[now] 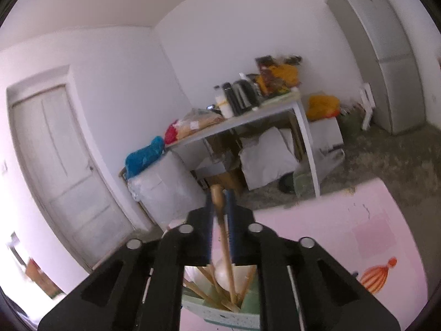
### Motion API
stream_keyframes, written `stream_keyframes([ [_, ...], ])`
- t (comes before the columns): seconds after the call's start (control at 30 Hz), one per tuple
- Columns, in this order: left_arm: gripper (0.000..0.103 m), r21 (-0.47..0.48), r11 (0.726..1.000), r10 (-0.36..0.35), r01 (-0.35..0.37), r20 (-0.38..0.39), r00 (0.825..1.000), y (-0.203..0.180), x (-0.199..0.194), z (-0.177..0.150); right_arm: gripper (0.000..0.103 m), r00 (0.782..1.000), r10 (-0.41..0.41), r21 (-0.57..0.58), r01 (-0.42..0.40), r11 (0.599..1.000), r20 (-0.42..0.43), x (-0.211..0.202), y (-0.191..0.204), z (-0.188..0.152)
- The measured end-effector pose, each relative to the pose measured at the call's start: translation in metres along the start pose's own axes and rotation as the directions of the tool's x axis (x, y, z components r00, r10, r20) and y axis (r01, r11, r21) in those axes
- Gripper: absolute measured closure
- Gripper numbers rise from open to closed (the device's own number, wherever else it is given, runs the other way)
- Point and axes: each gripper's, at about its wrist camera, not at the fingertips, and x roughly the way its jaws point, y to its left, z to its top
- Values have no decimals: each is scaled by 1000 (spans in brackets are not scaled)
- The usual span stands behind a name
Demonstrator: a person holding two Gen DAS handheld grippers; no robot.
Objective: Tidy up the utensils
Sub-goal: 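Lower the right gripper's chopstick into the green holder, then open the right gripper and pull it back from the holder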
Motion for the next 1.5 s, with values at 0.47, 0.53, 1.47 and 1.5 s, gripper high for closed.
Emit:
stream_keyframes([
  [0.47,27,-9,1000,-1,1,-9,1000,8,4,2,83,991,-38,-243,5,970,-131,14,36,-29],
  [0.53,27,-3,1000,-2,2,-6,1000,7,4,3,54,996,-8,-184,-9,983,-89,-4,27,-25],
  [1.47,26,-11,1000,5,-5,-20,1000,5,8,6,32,958,273,404,-216,889,-90,-9,-84,-134],
  [1.5,26,-10,1000,1,-2,-23,1000,4,8,7,32,953,287,405,-226,886,-95,-7,-82,-136],
])
